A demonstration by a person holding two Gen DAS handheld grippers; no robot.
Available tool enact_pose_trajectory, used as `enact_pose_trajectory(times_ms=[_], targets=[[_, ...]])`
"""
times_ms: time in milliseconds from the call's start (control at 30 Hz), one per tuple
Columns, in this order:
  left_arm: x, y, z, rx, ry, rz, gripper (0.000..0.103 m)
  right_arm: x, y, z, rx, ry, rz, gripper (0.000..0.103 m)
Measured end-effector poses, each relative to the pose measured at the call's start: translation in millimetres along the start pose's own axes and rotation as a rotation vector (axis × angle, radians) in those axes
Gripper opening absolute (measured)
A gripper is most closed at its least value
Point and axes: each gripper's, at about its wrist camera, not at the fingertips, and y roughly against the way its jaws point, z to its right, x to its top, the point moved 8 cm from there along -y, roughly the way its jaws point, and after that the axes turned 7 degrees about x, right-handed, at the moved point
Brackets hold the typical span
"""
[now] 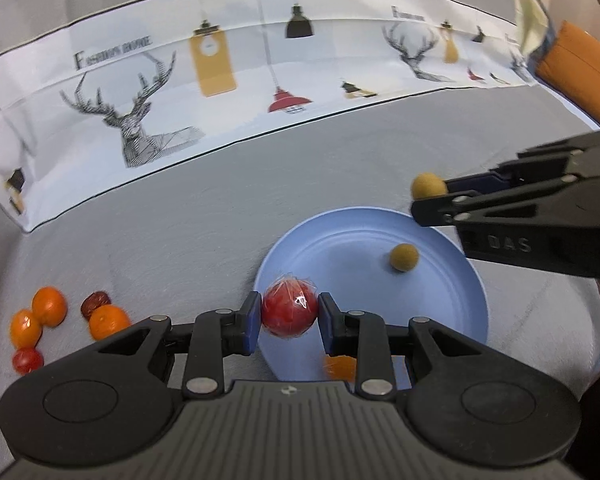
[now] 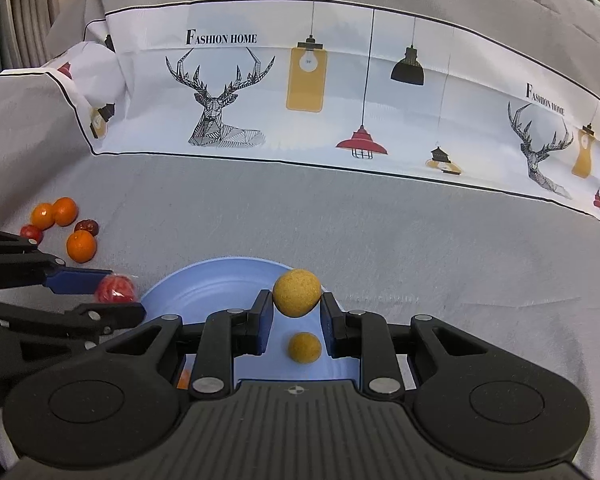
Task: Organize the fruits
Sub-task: 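Carry the red fruit and the yellow fruit over the blue plate with both tools, then open both tools to drop the red fruit and yellow fruit onto the plate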
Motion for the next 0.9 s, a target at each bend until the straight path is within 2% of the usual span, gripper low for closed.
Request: enact_pose_trajectory(times_ms=[233,900], targets=[[1.3,2.6,11.2,-0.021,-0.048,0.032,0.033,-0.4,-0.9,-0.9,0.007,0.004,-0.01,0.027],[2.6,4.2,9.5,-0.021,-0.052,0.047,0.033,-2.3,-3.6,-2.9,0.018,0.011,-0.03,0.027]])
